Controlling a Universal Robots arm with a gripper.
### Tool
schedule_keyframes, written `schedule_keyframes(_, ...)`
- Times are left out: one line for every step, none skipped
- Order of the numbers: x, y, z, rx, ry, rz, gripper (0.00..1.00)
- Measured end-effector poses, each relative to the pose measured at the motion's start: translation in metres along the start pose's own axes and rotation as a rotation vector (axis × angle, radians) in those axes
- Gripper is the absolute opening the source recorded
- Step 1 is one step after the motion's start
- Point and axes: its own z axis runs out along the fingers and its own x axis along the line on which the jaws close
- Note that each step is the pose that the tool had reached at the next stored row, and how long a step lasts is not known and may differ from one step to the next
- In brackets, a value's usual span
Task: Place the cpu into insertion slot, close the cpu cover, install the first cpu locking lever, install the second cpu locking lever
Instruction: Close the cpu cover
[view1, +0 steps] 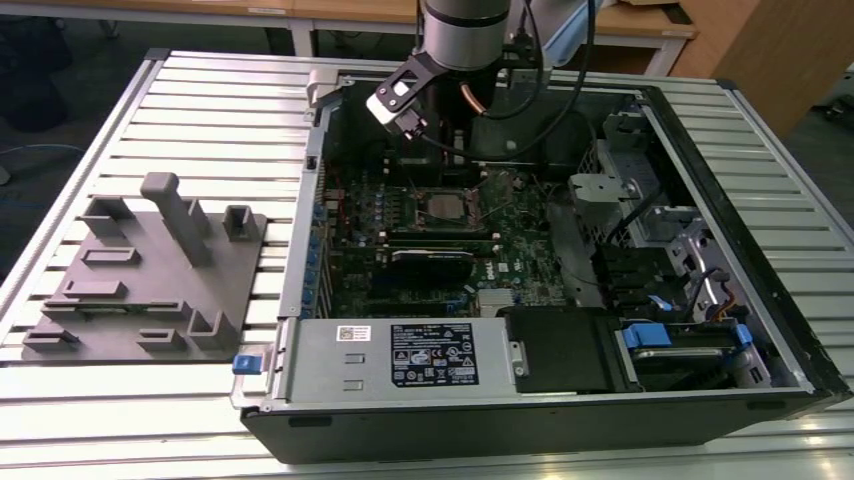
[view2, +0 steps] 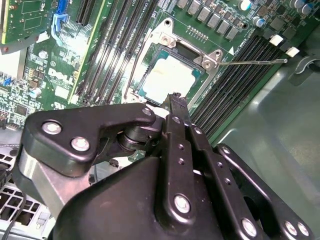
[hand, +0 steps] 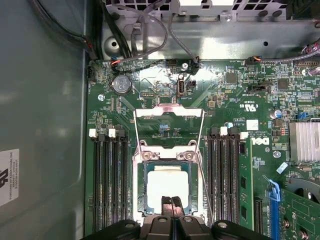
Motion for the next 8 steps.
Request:
schedule_keyframes(0.0,0.0,0.0,0.0,0.0001,0.0,0.11)
schedule_keyframes(0.0,0.0,-0.0001,0.0,-0.0001,0.0,0.11)
schedule_keyframes(0.0,0.0,-0.0001,0.0001,-0.0002,0.0,0.11)
schedule_keyframes(0.0,0.0,-0.0002,0.0001,-0.0002,0.0,0.11)
schedule_keyframes(0.0,0.0,-0.0002,0.0001,-0.0002,0.0,0.11)
schedule_keyframes(0.0,0.0,-0.0002,0.0001,-0.0002,0.0,0.11)
schedule_keyframes(0.0,0.0,-0.0002,0.0001,-0.0002,0.0,0.11)
schedule_keyframes(0.0,0.0,-0.0002,0.0001,-0.0002,0.0,0.11)
